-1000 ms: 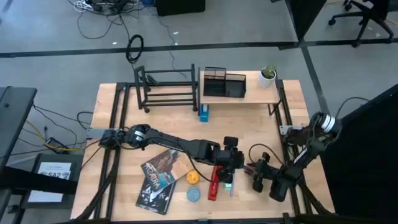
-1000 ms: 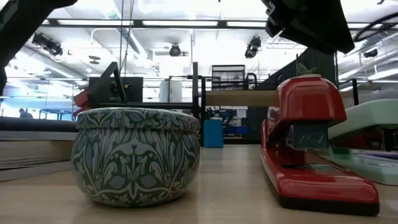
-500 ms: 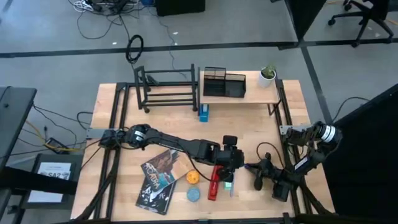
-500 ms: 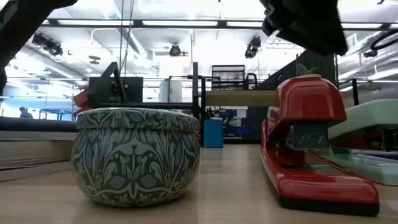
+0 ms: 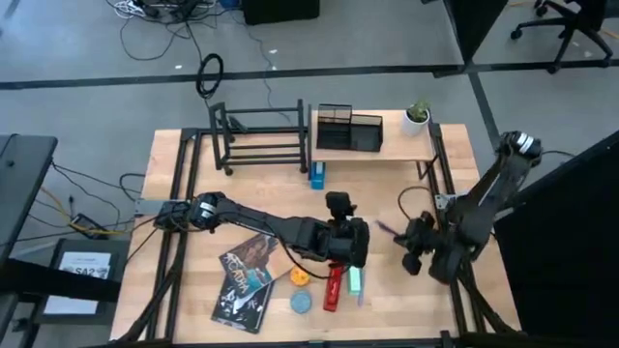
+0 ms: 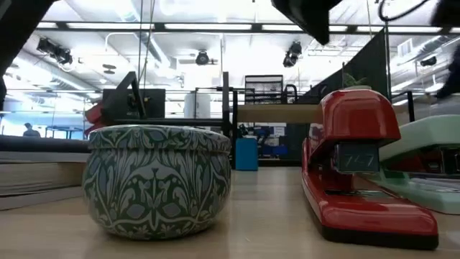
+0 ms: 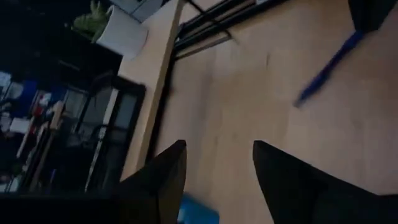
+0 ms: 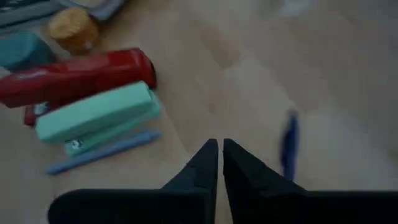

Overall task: Stock shelves
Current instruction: Put the blue ballpen on the pen holder

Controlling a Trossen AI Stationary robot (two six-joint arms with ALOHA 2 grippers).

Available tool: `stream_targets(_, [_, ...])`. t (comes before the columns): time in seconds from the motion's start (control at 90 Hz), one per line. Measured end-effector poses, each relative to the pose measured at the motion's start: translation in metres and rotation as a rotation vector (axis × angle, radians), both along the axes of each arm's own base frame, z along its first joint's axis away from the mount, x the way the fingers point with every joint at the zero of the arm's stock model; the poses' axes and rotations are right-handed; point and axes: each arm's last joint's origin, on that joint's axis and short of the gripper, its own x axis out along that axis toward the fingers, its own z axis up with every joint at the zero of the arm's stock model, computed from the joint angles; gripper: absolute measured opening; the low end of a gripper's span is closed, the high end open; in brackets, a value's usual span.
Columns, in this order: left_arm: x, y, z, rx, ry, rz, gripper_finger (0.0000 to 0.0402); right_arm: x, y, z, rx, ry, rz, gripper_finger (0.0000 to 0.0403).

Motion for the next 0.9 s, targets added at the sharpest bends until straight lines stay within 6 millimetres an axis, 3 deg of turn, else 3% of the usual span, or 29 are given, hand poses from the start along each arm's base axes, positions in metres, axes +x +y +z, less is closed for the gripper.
stream_targets(0.111, [-0.001,-0.001,-0.009,-0.042,0.028,-0.007,0.0168,-0.003,-0.013,0.005,-0.031,0.022,0.010,0.0001])
stream_targets(0.2, [-0.002,-0.002,-0.019,-0.069,0.052,-0.013,0.0168,-0.005,-0.021,-0.005,-0.031,0.053,-0.024,0.0020])
stream_targets(0.478, [-0.004,-0.003,-0.045,-0.109,0.097,-0.015,0.0168,-0.016,-0.022,-0.063,0.047,0.127,-0.130,0.0170])
stream_targets(0.578, [-0.004,-0.003,-0.052,-0.106,0.115,-0.015,0.0168,-0.022,-0.020,-0.083,0.054,0.137,-0.159,0.0201])
stream_targets(0.744, [-0.005,-0.003,-0.056,-0.107,0.119,-0.016,0.0168,-0.029,-0.012,-0.109,0.037,0.119,-0.196,0.0204])
stream_targets(0.9, [-0.003,-0.003,-0.055,-0.112,0.106,-0.019,0.0168,-0.037,-0.003,-0.126,-0.030,0.062,-0.224,0.0165])
